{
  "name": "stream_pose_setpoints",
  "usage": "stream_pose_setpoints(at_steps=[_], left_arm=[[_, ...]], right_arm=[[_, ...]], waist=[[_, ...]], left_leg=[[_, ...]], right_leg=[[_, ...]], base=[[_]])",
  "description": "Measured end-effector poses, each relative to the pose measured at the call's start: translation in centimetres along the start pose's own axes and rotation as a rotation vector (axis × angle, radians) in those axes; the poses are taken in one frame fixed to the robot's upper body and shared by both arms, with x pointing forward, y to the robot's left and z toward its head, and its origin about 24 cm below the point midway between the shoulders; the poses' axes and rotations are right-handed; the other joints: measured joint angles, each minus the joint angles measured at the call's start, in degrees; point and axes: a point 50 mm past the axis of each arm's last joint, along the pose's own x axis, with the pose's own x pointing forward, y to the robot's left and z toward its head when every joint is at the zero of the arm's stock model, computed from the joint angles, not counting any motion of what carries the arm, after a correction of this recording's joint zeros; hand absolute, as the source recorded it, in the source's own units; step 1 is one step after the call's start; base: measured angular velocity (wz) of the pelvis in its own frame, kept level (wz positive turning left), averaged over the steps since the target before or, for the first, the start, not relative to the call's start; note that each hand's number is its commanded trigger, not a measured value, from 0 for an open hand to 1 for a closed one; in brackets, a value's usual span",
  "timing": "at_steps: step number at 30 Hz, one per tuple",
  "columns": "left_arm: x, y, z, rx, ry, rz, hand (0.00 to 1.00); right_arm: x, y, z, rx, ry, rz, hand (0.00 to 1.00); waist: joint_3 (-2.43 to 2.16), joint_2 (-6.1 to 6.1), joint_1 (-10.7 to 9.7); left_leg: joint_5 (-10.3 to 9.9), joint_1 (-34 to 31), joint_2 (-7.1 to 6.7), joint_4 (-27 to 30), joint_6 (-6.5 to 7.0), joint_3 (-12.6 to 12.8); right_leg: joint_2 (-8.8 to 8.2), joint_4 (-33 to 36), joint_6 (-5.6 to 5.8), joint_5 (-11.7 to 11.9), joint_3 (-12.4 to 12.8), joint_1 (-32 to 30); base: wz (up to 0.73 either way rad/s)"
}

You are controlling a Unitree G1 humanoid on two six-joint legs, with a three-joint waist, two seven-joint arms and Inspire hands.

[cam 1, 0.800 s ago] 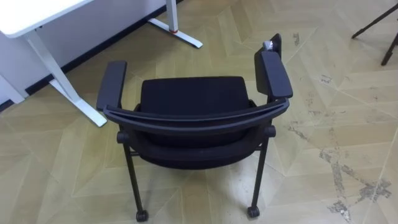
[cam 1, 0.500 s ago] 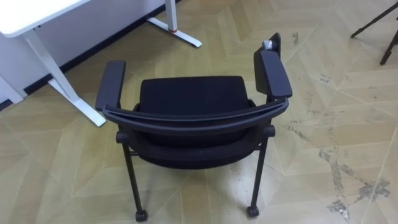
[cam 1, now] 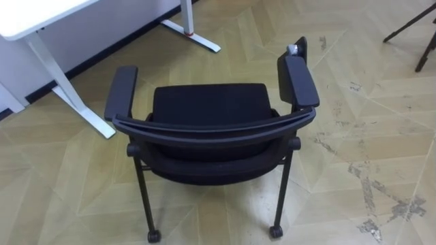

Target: Push chair

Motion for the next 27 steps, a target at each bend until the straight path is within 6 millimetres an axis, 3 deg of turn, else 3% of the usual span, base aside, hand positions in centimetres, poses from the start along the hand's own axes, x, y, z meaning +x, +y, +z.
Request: stream_pose_setpoints(at_steps=[6, 10, 13, 18, 20, 27], left_arm=[[-0.2, 1.8, -0.5, -0.249, 0.007, 0.113, 0.00], [-0.3, 3.6, -0.3, -0.371, -0.002, 0.218, 0.00], [-0.4, 5.1, 0.7, -0.443, -0.026, 0.287, 0.00], [-1.1, 8.7, 4.5, -0.563, -0.158, 0.408, 0.00], [-1.5, 9.9, 6.1, -0.602, -0.216, 0.439, 0.00], [-4.1, 12.6, 13.3, -0.541, -0.485, 0.554, 0.00]], right_arm=[[-0.2, -0.9, -0.7, 0.043, 0.011, -0.045, 0.00], [-0.3, -1.9, -0.8, 0.102, 0.005, -0.081, 0.00], [-0.4, -2.9, -0.2, 0.095, -0.010, -0.102, 0.00], [-0.6, -4.1, 1.3, 0.096, -0.052, -0.133, 0.00], [-0.7, -4.4, 1.4, 0.124, -0.058, -0.142, 0.00], [-0.7, -4.5, 1.8, 0.127, -0.076, -0.151, 0.00]], waist=[[0.03, -0.03, 0.4], [0.01, 0.49, 1.1], [0.06, 1.53, 1.9], [-0.21, 3.10, 2.0], [-0.11, 3.46, 1.9], [-0.16, 4.43, 2.1]], left_leg=[[-0.2, 0.7, 0.09, 0.0, -0.05, 0.0], [-0.3, 1.1, 0.10, 0.0, -0.03, 0.2], [-0.3, 1.2, 0.09, 0.1, -0.02, 0.4], [-0.3, 1.6, 0.14, 0.1, -0.05, 0.2], [-0.3, 1.7, 0.12, 0.2, -0.05, -0.1], [-0.3, 1.6, -0.04, 0.1, -0.04, -0.1]], right_leg=[[0.08, 0.0, 0.00, 0.0, 0.2, 0.6], [0.09, 0.1, 0.00, 0.0, 0.4, 0.8], [0.05, 0.2, 0.00, 0.0, 0.3, 1.0], [0.09, 0.2, 0.00, 0.0, 0.1, 1.4], [0.09, 0.1, 0.00, 0.0, -0.1, 1.7], [0.12, 0.2, 0.00, 0.0, 0.2, 1.8]], base=[[0.00], [-0.01], [-0.03], [0.00], [0.05], [0.01]])
